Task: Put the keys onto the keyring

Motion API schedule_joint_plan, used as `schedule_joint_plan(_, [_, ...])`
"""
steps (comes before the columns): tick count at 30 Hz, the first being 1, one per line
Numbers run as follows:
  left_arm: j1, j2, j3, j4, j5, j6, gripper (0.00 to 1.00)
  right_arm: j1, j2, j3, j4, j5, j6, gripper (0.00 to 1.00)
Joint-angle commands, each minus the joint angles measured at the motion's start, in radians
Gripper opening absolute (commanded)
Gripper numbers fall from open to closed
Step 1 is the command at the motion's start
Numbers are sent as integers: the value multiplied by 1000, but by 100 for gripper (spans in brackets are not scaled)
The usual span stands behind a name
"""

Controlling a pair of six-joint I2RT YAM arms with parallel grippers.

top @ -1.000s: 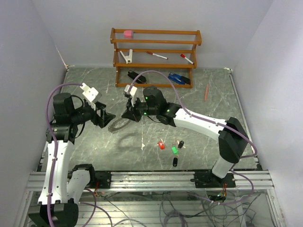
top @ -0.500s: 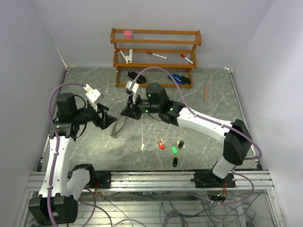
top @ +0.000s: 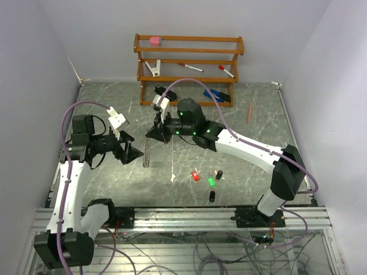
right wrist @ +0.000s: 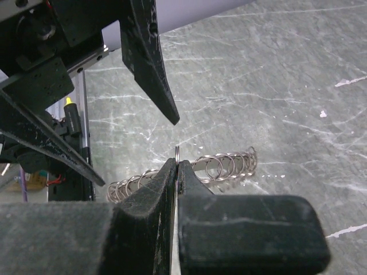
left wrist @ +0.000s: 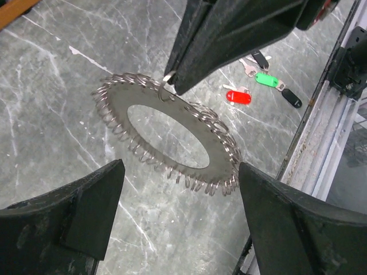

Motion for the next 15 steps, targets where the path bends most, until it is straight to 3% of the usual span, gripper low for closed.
schedule_joint_plan(1, [9, -2, 44, -87, 54, 81, 93, 3, -29, 51, 18, 22, 20, 0])
schedule_joint_plan(6, [8, -28, 33, -59, 63, 55, 100, 3, -27, 58, 23, 27, 35, 0])
schedule_joint_plan(15, [9, -17, 41, -44, 90, 46, 100, 4, -18, 68, 24, 54, 52, 0])
